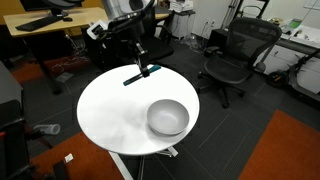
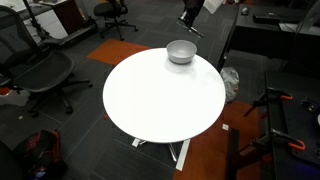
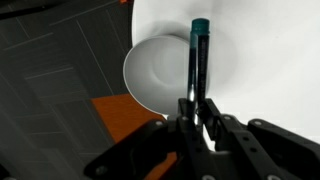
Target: Pick the pen and put it in the bowl
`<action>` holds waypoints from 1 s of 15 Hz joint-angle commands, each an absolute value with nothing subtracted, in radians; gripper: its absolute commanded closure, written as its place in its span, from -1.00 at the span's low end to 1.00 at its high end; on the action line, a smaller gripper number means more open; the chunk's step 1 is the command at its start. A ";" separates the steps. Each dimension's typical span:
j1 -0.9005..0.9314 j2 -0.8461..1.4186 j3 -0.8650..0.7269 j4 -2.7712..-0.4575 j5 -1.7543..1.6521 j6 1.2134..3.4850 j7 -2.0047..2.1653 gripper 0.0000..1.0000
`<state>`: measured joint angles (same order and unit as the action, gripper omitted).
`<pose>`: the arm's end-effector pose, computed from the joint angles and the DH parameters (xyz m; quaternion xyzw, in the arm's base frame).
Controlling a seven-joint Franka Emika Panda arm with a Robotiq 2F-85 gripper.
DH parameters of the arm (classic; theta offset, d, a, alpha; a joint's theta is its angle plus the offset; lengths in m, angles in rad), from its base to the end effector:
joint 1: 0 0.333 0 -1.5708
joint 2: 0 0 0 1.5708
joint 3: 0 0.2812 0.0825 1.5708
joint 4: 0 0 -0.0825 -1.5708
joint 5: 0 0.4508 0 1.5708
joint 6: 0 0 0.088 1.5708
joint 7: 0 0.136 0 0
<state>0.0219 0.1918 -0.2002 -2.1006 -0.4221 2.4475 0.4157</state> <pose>0.6253 -0.1220 0.2407 0.9738 -0.1380 0.0940 0.1546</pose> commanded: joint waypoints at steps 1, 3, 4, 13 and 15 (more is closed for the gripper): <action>0.005 0.250 -0.215 -2.000 -0.455 2.373 0.510 0.91; -0.009 0.289 -0.219 -1.956 -0.430 2.353 0.516 0.91; -0.010 0.240 -0.211 -2.019 -0.431 2.392 0.481 0.63; -0.025 0.306 -0.215 -1.973 -0.397 2.394 0.487 0.91; -0.034 0.324 -0.215 -1.970 -0.362 2.394 0.481 0.91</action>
